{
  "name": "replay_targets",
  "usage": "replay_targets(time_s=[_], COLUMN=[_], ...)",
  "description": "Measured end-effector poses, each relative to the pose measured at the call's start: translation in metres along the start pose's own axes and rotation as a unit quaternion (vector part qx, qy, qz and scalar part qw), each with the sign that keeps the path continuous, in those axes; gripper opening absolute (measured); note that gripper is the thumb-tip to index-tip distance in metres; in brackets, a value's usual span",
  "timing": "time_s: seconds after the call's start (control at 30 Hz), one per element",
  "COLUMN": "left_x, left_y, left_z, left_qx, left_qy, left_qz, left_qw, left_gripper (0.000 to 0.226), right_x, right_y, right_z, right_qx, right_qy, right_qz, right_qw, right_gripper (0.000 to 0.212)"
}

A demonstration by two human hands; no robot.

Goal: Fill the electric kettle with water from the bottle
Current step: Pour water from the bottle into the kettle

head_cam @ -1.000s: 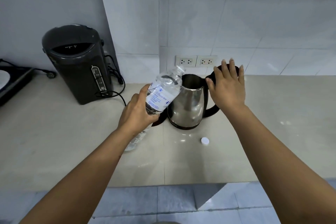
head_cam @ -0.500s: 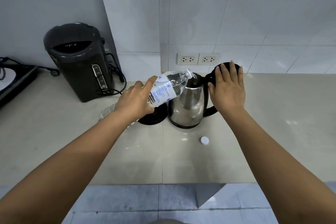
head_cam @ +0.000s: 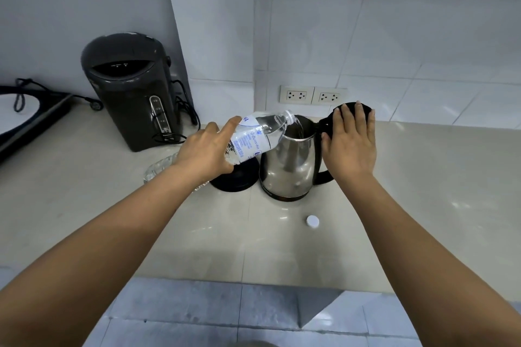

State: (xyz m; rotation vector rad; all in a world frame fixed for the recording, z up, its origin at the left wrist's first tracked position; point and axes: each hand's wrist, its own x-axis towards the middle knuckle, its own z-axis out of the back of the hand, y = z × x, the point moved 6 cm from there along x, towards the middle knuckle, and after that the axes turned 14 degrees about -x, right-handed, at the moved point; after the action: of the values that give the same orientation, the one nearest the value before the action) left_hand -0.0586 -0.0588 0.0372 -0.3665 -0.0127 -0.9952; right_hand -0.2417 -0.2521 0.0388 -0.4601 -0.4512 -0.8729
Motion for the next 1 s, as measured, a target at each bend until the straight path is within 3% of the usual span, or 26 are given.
replay_targets(time_s=[1.0], left_x=[0.009], left_y=[0.003], left_z=[0.018], left_qx=[0.046], left_qy=[0.030], left_qz=[-0.025], left_qw=[0.998], left_gripper=[0.101], right_x=[-0.004], right_y=[0.001], right_z=[0.004], right_qx=[-0.015], right_qy=[0.034], right_qz=[-0.012], right_qw=[0.999], right_gripper=[0.056])
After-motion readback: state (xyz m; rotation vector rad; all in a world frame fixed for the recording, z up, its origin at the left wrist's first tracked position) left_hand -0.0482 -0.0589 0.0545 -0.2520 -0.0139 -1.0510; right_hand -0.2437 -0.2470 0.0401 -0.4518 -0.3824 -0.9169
